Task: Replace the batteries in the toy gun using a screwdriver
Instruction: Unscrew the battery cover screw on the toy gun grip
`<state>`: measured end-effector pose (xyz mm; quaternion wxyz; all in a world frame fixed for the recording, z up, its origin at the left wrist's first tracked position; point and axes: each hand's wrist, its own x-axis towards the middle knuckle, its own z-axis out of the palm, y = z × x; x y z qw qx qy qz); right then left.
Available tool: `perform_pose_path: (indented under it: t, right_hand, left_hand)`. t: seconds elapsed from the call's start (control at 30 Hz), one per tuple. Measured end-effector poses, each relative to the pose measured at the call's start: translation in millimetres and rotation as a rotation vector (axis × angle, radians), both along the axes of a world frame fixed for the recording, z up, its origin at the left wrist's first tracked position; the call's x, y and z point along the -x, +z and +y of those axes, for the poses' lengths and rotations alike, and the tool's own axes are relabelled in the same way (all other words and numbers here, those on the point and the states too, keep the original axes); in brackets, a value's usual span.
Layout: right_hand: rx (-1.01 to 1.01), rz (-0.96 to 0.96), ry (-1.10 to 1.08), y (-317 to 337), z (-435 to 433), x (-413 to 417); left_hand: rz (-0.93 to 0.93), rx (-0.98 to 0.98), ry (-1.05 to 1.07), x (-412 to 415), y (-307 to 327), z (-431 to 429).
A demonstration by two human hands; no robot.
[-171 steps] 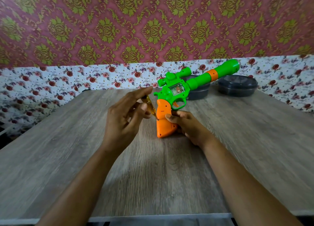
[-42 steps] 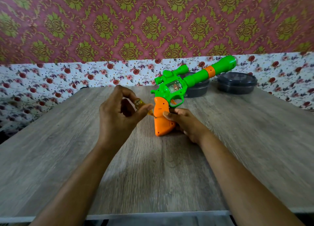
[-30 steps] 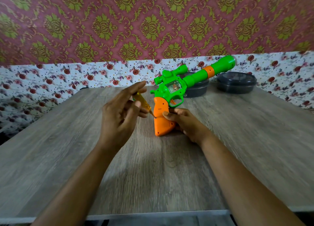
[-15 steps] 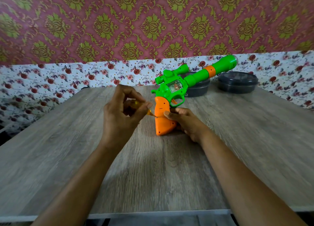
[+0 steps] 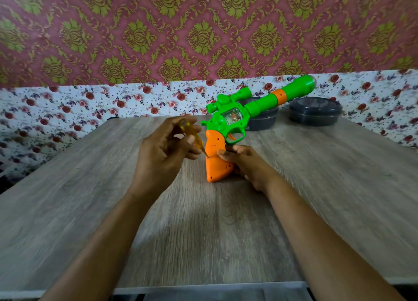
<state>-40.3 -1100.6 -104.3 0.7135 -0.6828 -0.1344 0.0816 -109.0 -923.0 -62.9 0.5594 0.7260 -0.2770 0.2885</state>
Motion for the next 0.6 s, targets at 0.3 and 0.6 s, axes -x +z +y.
perform_pose_path:
  t: [0.3, 0.6]
  right_hand:
    - [0.013, -0.004, -0.007, 0.0, 0.4, -0.3]
    - [0.034, -0.001, -0.018, 0.4, 0.6, -0.4]
  left_hand:
    - [-0.039, 0.005, 0.183, 1.0, -4.4, -2.6]
    - [-0.069, -0.004, 0.146, 0.5, -3.8, -1.3]
